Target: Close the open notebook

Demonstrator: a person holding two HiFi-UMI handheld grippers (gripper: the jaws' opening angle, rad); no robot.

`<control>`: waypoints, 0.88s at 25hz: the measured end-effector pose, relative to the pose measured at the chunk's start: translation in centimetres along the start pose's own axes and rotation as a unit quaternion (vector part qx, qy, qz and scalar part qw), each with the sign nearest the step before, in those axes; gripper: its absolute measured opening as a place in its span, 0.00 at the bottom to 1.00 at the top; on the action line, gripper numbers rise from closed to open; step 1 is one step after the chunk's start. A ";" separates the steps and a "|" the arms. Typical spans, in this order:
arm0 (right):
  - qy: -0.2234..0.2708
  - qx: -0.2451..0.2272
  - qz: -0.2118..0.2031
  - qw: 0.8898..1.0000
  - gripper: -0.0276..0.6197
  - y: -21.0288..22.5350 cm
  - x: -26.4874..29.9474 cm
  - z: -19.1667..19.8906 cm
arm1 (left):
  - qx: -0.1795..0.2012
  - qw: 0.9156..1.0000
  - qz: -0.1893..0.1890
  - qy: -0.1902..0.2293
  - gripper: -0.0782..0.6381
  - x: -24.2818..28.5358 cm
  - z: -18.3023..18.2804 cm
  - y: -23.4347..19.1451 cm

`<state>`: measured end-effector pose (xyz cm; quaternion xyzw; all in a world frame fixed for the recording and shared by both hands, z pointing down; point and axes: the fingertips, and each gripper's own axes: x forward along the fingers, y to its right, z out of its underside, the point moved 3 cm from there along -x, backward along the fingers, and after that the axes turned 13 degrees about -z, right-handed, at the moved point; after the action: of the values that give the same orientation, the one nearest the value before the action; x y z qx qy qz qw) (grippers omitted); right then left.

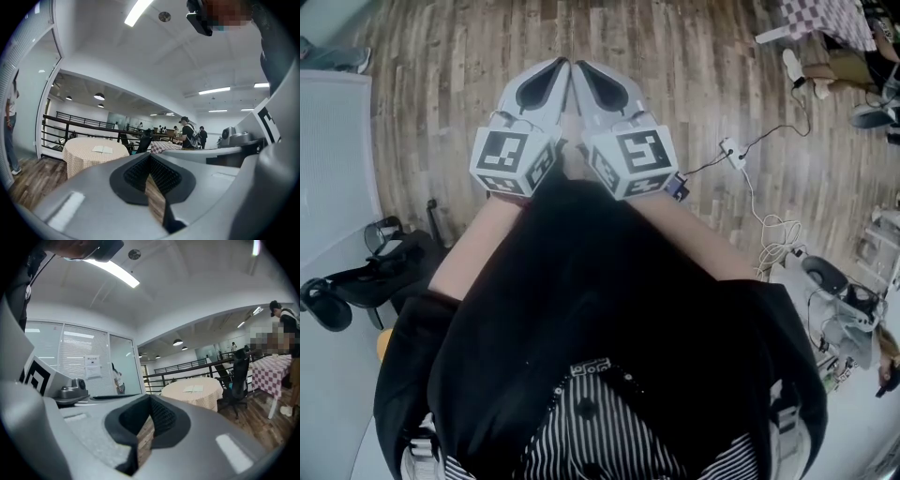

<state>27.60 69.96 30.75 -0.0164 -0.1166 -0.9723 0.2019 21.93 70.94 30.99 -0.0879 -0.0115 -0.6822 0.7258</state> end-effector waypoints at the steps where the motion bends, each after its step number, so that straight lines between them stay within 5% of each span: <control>1: 0.001 -0.001 0.003 1.000 0.04 0.6 1.3 -0.4 | 0.002 1.000 0.004 0.000 0.10 1.1 -0.4 -1.0; 12: 0.010 0.017 0.032 0.999 0.04 7.3 18.6 -3.8 | 0.030 0.999 0.041 -0.001 0.10 13.3 -4.7 -14.6; 22: -0.008 0.015 0.063 0.998 0.04 10.0 27.2 -4.3 | 0.002 0.998 0.060 -0.011 0.10 19.1 -5.2 -21.9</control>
<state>6.64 49.48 30.96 -0.0281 -0.1315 -0.9556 0.2622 0.95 50.20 30.97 -0.0944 -0.0159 -0.6364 0.7654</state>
